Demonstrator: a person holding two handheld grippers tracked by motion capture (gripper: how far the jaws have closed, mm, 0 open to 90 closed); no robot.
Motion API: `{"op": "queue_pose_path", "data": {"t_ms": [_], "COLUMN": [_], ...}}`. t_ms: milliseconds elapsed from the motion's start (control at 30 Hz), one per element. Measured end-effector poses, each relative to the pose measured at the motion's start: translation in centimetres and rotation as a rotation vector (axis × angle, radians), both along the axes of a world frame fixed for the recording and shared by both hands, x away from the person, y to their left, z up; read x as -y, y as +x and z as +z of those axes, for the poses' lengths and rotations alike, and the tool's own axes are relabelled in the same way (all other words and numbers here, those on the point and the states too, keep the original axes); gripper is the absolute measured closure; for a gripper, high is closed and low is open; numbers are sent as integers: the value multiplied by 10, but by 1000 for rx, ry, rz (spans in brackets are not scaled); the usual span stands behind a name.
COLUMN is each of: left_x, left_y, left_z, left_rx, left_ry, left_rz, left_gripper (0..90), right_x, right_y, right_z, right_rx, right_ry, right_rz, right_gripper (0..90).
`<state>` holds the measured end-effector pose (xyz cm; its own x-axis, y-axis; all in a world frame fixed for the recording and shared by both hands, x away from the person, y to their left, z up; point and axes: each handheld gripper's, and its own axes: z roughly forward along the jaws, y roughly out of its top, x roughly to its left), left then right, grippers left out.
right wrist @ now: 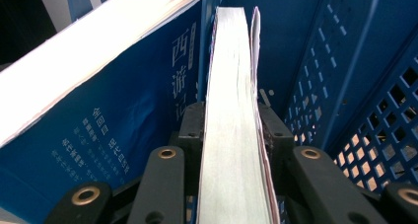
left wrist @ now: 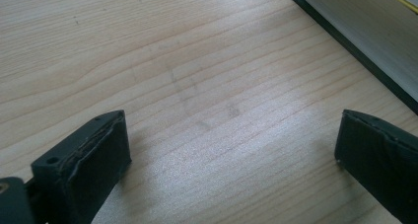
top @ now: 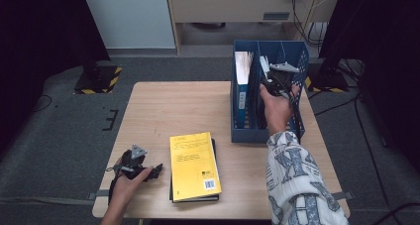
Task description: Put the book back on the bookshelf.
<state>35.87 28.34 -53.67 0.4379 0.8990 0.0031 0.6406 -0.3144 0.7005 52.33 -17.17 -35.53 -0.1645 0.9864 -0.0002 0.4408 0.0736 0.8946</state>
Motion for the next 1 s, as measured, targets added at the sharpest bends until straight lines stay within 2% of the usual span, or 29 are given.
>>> {"op": "queue_pose_path", "data": {"t_ms": [233, 700, 1000], "left_x": [0, 1, 1], "left_y": [0, 1, 1], "left_z": [0, 0, 0], "left_rx": [0, 1, 1], "left_ry": [0, -2, -2], "left_rz": [-1, -5, -7], "left_gripper": [0, 0, 0], "right_x": [-2, -2, -4], "right_y": [3, 5, 6], "right_z": [-4, 0, -1], "right_rx": [-18, -50, -26], "right_ry": [7, 4, 3], "right_rz": [4, -4, -33], "right_gripper": [689, 732, 737]}}
